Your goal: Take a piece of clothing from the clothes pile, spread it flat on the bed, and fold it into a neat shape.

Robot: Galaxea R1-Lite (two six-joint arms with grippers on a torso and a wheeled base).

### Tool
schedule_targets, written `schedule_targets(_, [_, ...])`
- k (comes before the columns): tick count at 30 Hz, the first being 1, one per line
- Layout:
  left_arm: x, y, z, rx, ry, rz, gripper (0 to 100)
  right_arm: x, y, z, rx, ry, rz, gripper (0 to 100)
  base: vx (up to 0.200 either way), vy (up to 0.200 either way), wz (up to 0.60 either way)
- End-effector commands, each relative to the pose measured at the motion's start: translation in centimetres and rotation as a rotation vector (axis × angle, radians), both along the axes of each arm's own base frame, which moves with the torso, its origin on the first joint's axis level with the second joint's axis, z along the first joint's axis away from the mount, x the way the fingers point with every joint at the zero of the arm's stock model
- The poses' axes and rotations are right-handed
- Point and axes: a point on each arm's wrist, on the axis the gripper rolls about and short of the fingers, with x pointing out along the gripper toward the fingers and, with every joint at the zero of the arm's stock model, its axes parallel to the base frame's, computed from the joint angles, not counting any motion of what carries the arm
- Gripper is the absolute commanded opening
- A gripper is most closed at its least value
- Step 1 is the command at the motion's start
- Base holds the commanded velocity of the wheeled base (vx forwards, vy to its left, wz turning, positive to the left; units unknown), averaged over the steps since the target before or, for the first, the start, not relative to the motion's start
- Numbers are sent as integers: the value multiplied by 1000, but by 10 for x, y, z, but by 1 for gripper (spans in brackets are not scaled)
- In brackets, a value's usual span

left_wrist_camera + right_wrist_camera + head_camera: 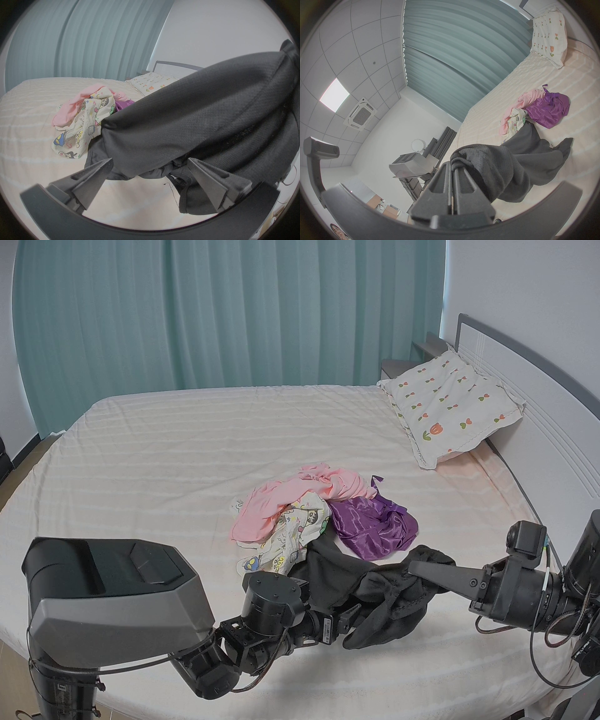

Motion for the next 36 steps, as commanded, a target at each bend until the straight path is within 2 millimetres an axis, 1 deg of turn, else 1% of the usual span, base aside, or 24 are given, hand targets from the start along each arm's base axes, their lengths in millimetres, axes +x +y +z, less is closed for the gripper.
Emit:
schedule_targets(1, [9,-1,5,-33,-18,20,100,-7,-5,11,33,-41,4,0,0,0,0])
schedule_targets(5, [20,0,7,-102,-1,68,100,-21,-16,29,95,-111,15,0,0,0,0])
schedule_targets(6, [22,0,6,-108,1,74,100,-22,-17,30,99,-116,18,0,0,0,0])
schedule_targets(9, [41,1,-2,-125,-9,153,100,-26,-20,36,116,-144,26,0,0,0,0])
schedule_targets(10, [42,1,-2,-125,-11,157,100,-26,-20,36,115,-143,26,0,0,0,0])
schedule_targets(11, [49,0,-6,-125,-21,190,100,-24,-21,36,114,-144,16,0,0,0,0])
schedule_targets(13, [54,2,-11,-121,-19,222,100,-19,-24,35,109,-141,-8,0,0,0,0])
schedule_targets(14, [54,2,-11,-121,-19,222,100,-19,-24,35,109,-141,-8,0,0,0,0])
schedule_targets(17, [57,10,-18,-102,-1,246,100,-10,-30,38,109,-153,-40,0,0,0,0])
schedule_targets(20, [65,17,-27,-91,10,273,100,-4,-36,42,117,-156,-48,0,0,0,0])
schedule_targets(22, [68,20,-29,-92,14,284,100,-2,-38,43,128,-144,-49,0,0,0,0])
schedule_targets(25, [72,26,-39,-101,48,311,100,6,-41,46,139,-132,-74,0,0,0,0])
schedule_targets(26, [72,26,-39,-101,48,311,100,6,-41,46,139,-132,-74,0,0,0,0])
schedule_targets(28, [76,30,-48,-104,73,327,100,16,-41,42,128,-111,-96,0,0,0,0])
schedule_targets(32, [84,24,-48,-186,93,326,100,26,-37,32,101,-71,-101,0,0,0,0])
schedule_targets(34, [87,23,-50,-211,112,305,100,28,-36,30,101,-70,-101,0,0,0,0])
schedule_targets(35, [87,23,-53,-213,122,296,0,29,-36,30,107,-74,-100,0,0,0,0])
schedule_targets(36, [87,23,-54,-212,128,293,0,29,-36,30,110,-75,-100,0,0,0,0])
